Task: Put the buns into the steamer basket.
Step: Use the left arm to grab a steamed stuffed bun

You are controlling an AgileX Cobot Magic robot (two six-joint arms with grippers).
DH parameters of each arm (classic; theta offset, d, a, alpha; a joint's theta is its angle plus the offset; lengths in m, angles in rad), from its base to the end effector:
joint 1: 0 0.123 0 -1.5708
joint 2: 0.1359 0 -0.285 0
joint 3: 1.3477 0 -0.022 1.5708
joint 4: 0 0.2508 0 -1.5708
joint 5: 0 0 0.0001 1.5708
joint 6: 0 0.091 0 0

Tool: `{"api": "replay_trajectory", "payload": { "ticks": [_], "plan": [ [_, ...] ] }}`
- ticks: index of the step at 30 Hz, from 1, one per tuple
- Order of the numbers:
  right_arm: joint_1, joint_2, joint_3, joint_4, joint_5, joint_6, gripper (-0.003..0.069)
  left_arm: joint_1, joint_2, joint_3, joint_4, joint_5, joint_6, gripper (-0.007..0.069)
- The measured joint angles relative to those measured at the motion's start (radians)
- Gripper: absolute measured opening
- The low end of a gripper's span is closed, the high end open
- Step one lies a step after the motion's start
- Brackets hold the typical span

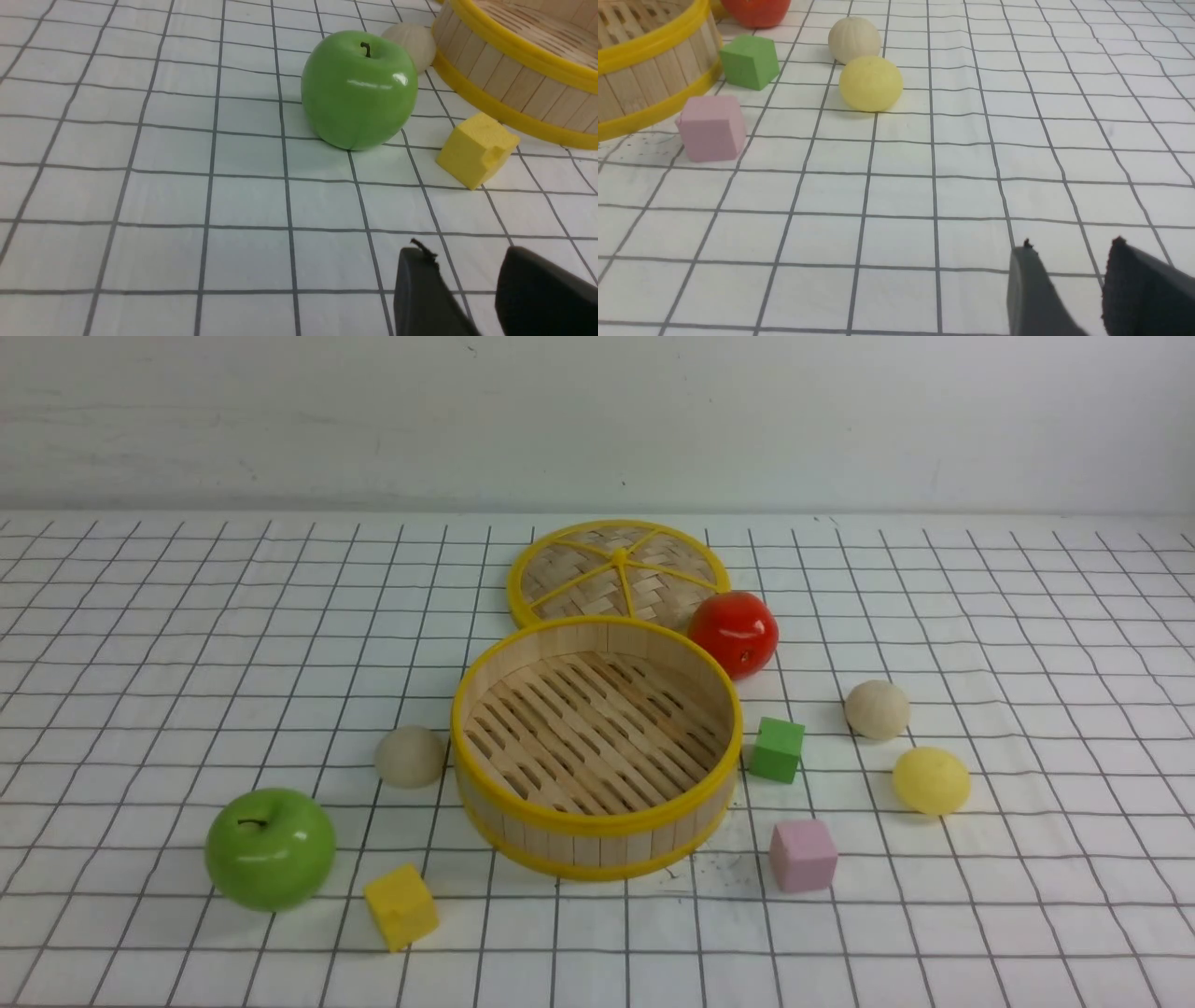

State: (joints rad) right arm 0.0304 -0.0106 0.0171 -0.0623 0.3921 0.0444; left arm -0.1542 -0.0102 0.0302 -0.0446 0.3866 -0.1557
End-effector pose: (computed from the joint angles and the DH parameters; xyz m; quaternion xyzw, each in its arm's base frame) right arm 0.0521 -0.0006 0.1729 -0.0106 0.8079 -0.0045 0.5892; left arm 0.0515 -0.0096 0.1689 -0.0124 0.8103 -0.1090 0.5756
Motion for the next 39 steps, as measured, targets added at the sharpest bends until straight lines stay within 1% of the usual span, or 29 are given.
{"api": "replay_trajectory", "payload": {
  "ticks": [17, 21, 24, 25, 26, 27, 28, 30, 31, 32, 35, 39],
  "plan": [
    [0.0, 0.0, 0.0, 0.0, 0.0, 0.0, 0.0241, 0.0, 0.0, 0.0, 0.002, -0.004, 0.0, 0.0238],
    [0.0, 0.0, 0.0, 0.0, 0.0, 0.0, 0.0241, 0.0, 0.0, 0.0, -0.038, -0.087, 0.0, 0.0238],
    [0.0, 0.0, 0.0, 0.0, 0.0, 0.0, 0.0241, 0.0, 0.0, 0.0, -0.155, -0.218, 0.0, 0.0238],
    [0.0, 0.0, 0.0, 0.0, 0.0, 0.0, 0.0241, 0.0, 0.0, 0.0, -0.221, -0.275, 0.0, 0.0238],
    [0.0, 0.0, 0.0, 0.0, 0.0, 0.0, 0.0241, 0.0, 0.0, 0.0, -0.231, -0.275, 0.0, 0.0238],
    [0.0, 0.0, 0.0, 0.0, 0.0, 0.0, 0.0241, 0.0, 0.0, 0.0, -0.291, -0.34, 0.0, 0.0238],
    [0.0, 0.0, 0.0, 0.0, 0.0, 0.0, 0.0241, 0.0, 0.0, 0.0, -0.323, -0.395, 0.002, 0.0238],
    [0.0, 0.0, 0.0, 0.0, 0.0, 0.0, 0.0241, 0.0, 0.0, 0.0, -0.363, -0.516, 0.009, 0.0238],
    [0.0, 0.0, 0.0, 0.0, 0.0, 0.0, 0.0241, 0.0, 0.0, 0.0, -0.365, -0.526, 0.01, 0.0238],
    [0.0, 0.0, 0.0, 0.0, 0.0, 0.0, 0.0241, 0.0, 0.0, 0.0, -0.378, -0.582, 0.017, 0.0238],
    [0.0, 0.0, 0.0, 0.0, 0.0, 0.0, 0.0241, 0.0, 0.0, -0.018, -0.384, -0.592, 0.019, 0.0238],
    [0.0, 0.0, 0.0, 0.0, 0.0, 0.0, 0.0241, 0.0, 0.012, -0.148, -0.374, -0.524, 0.021, 0.0238]
  ]
}}
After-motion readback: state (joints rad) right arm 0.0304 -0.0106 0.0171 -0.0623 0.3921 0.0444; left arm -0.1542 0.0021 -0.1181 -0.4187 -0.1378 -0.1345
